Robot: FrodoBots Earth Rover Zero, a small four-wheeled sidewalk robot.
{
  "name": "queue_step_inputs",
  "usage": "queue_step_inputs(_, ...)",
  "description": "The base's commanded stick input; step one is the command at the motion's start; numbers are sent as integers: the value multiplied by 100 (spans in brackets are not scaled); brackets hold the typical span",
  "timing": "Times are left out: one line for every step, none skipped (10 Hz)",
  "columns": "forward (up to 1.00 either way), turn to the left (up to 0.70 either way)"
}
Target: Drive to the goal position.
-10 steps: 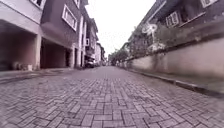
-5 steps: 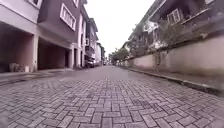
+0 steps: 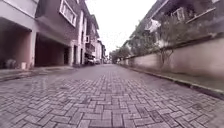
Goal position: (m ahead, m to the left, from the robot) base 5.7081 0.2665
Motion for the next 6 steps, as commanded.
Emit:
queue_step_inputs(70,0)
queue_step_inputs(70,0)
queue_step_inputs(70,0)
queue_step_inputs(70,0)
queue_step_inputs(70,0)
queue_step_inputs(70,0)
